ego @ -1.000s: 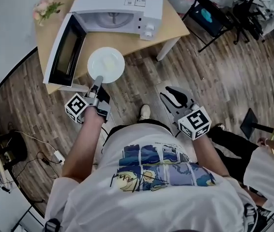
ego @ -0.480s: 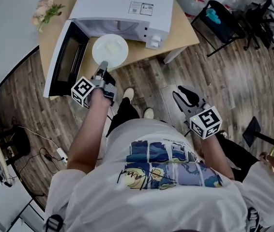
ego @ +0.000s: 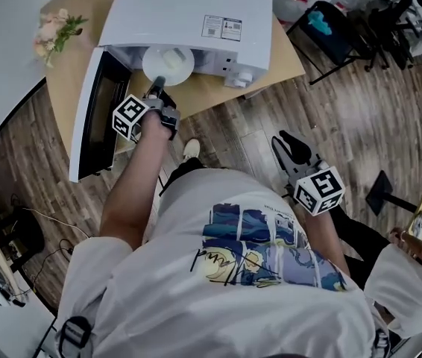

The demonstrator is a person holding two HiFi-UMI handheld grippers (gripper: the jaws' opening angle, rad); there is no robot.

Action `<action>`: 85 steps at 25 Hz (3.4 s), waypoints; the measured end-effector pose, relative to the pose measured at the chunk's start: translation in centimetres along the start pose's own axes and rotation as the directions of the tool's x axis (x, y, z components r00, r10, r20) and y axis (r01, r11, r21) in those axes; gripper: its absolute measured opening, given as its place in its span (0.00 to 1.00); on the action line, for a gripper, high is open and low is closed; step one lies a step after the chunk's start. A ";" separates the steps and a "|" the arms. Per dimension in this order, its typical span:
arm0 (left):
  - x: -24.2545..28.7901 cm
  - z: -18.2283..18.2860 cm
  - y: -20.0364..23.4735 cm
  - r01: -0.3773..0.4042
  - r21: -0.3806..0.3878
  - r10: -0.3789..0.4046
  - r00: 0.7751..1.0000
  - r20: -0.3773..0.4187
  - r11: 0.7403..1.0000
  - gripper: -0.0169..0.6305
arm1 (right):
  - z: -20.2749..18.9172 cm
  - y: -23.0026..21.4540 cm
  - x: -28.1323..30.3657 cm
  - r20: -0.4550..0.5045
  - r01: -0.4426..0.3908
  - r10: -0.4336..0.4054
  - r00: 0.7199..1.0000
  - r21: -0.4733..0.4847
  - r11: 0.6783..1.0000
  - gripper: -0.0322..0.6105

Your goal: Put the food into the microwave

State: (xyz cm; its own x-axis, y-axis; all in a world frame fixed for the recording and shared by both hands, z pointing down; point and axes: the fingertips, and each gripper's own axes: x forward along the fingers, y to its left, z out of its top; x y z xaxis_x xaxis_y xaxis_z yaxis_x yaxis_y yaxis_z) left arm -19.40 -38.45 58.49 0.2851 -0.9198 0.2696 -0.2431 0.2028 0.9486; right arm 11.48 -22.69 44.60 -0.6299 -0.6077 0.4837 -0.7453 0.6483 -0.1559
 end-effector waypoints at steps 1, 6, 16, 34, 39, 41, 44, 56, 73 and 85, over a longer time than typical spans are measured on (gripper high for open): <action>0.8 0.2 0.1 -0.003 -0.003 0.003 1.000 -0.005 1.000 0.05 | 0.0 -0.2 0.1 -0.005 0.014 -0.014 1.000 0.006 1.000 0.17; 4.4 0.9 0.9 -0.019 -0.019 0.018 0.999 -0.030 1.000 0.05 | 0.1 -1.0 0.4 -0.022 0.077 -0.077 0.997 0.040 0.996 0.17; 8.4 1.4 1.7 -0.061 -0.018 0.060 0.997 -0.047 0.998 0.05 | 0.0 -2.0 -0.1 -0.032 0.160 -0.158 0.987 0.078 0.984 0.17; 8.7 1.8 2.2 -0.312 0.430 0.348 0.938 -0.005 0.847 0.17 | -0.2 -2.0 -0.7 -0.025 0.191 -0.189 0.982 0.101 0.976 0.17; 8.4 2.2 2.0 -0.360 0.574 0.416 0.908 0.037 0.736 0.23 | -0.6 -2.1 -1.0 -0.026 0.191 -0.189 0.982 0.103 0.976 0.17; 8.4 2.3 2.1 -0.371 0.617 0.434 0.900 0.053 0.694 0.25 | -0.7 -2.2 -1.2 -0.026 0.192 -0.190 0.981 0.104 0.976 0.17; 8.3 2.4 2.1 -0.384 0.651 0.451 0.890 0.071 0.655 0.30 | -0.9 -2.4 -1.7 -0.024 0.194 -0.193 0.981 0.105 0.975 0.17; 6.4 2.5 2.0 -0.402 0.657 0.451 0.886 0.104 0.638 0.37 | -1.5 -2.7 -2.6 -0.008 0.168 -0.168 0.986 0.103 0.980 0.17; -1.0 -1.0 -1.3 -0.310 0.657 0.346 0.935 0.078 0.687 0.26 | -2.0 -1.0 -4.3 0.054 0.033 -0.035 0.998 0.041 0.999 0.11; -8.0 -8.4 -5.2 -0.148 0.698 0.216 0.976 -0.010 0.701 0.04 | -4.2 -0.2 -6.8 0.068 -0.056 0.055 0.996 0.026 0.998 0.08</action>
State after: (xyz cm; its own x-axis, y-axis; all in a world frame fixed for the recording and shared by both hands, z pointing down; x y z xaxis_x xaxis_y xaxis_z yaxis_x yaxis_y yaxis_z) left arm -12.63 -29.36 52.81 0.2354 -0.8509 0.4696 -0.8595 0.0434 0.5093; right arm 16.83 -16.81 44.93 -0.6830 -0.6013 0.4147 -0.7140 0.6694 -0.2052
